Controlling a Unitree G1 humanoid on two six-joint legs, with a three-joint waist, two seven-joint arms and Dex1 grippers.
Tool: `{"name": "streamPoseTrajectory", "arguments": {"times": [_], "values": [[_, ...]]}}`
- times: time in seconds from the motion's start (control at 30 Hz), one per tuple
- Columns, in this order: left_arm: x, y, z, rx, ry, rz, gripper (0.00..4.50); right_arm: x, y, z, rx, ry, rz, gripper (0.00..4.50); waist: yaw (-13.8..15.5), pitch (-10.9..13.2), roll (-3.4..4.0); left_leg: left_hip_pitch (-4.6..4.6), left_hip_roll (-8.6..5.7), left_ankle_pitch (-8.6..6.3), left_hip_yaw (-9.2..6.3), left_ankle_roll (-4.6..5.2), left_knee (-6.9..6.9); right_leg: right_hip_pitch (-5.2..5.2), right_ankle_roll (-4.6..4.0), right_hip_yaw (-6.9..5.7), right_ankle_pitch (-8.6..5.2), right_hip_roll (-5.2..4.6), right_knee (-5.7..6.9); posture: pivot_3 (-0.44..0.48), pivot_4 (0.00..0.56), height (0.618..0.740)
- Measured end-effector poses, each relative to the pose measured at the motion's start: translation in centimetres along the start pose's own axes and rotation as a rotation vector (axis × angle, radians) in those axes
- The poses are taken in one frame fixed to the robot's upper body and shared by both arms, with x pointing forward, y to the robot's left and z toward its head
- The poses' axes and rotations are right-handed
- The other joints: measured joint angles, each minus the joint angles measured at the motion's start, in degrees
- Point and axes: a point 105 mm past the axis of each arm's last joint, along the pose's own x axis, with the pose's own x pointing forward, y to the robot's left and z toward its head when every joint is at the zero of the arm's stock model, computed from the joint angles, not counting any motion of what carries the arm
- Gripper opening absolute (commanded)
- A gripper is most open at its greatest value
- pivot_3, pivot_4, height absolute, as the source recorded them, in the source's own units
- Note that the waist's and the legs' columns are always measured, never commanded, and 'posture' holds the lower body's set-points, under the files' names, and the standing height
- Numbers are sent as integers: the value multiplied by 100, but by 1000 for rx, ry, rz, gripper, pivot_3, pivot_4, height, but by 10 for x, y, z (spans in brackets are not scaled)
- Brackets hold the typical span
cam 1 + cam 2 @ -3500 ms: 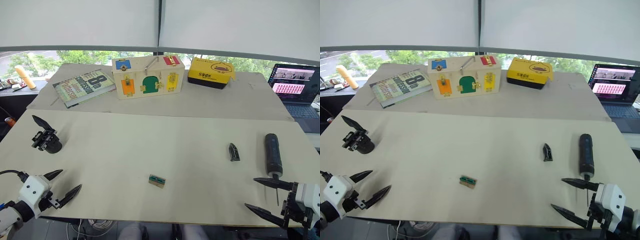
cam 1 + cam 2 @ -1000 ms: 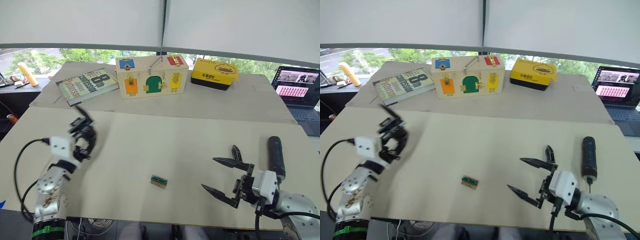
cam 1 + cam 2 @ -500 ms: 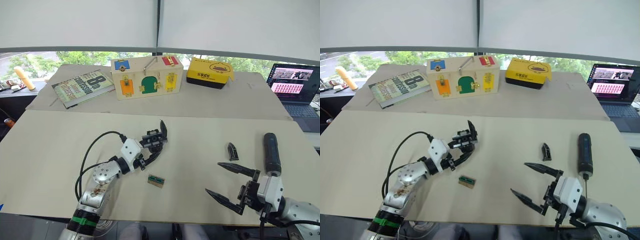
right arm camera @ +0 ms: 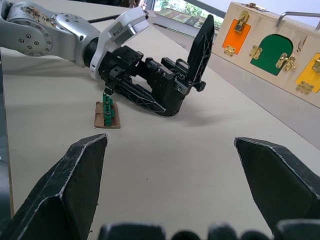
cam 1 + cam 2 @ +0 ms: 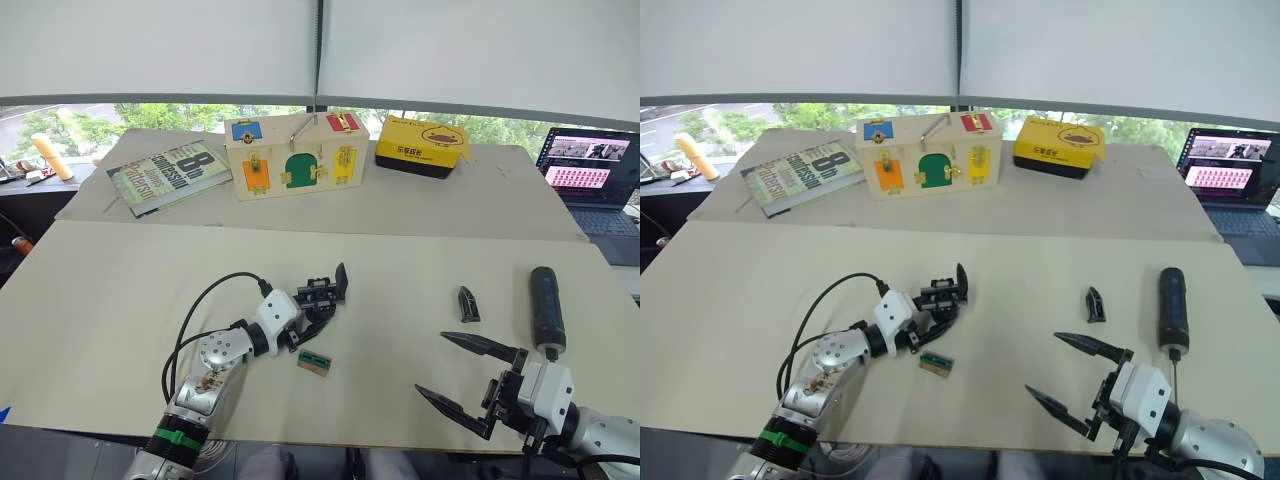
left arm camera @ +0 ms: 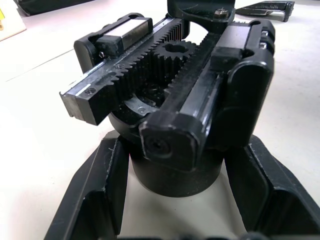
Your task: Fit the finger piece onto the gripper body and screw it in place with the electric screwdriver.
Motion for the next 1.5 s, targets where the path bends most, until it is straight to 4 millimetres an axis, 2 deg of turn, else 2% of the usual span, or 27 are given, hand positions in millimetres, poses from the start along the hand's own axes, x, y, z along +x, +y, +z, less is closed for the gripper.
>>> {"name": "streamPoseTrajectory", "arguments": {"times": [0.03,0.07,0.17,0.37,0.6,0.8,0.9,1.03,1.3,1.5], "values": [[0,0,0,-3,0,1,2304,0,0,0,0,0,0,4500,-5,-3,5,1,0,0,0,0,0,1,0,1,0,0,0,0,150,740],[-1,1,-1,-6,0,3,3318,0,0,0,-1,-1,0,4500,-7,-4,7,1,0,0,0,0,0,1,0,2,0,1,0,0,150,740],[-2,2,-2,-26,-3,3,4471,1,-1,1,-7,-3,3,4500,-12,-6,11,3,2,0,0,0,0,1,0,2,0,3,2,0,150,740],[-12,6,-4,-42,5,-35,4471,3,-4,4,-26,-10,11,4500,-23,-7,12,6,4,0,0,-1,0,2,-1,2,-1,7,4,0,150,740],[-36,25,-11,-67,52,-111,4471,3,-4,4,-30,-11,15,4500,-13,-8,13,5,3,1,1,-2,0,2,-1,-3,-2,6,4,0,150,740],[-38,42,-4,-69,51,-261,4471,3,-3,3,-23,-9,14,4500,12,-7,13,-7,-1,1,1,-2,21,2,-2,-15,-2,11,4,0,150,740],[-33,47,5,-53,39,-356,4471,3,-3,3,-23,-10,15,4500,3,-7,13,-11,-6,-2,2,3,32,4,0,-12,-3,10,3,0,150,740],[-15,49,13,-39,-12,-431,4471,4,-4,4,-20,-5,22,4500,-1,-6,12,-13,-16,-13,3,24,45,11,6,-7,-4,7,0,0,150,740],[5,31,-2,15,29,-575,4471,0,-4,6,1,5,25,4500,-11,-4,8,-18,-28,-28,2,50,51,12,25,3,-9,1,-4,0,150,740],[17,29,2,42,6,-596,4471,0,0,9,12,10,17,4500,-8,-3,7,-29,-29,-34,0,59,64,11,34,3,-6,-3,-7,0,150,740]]}}
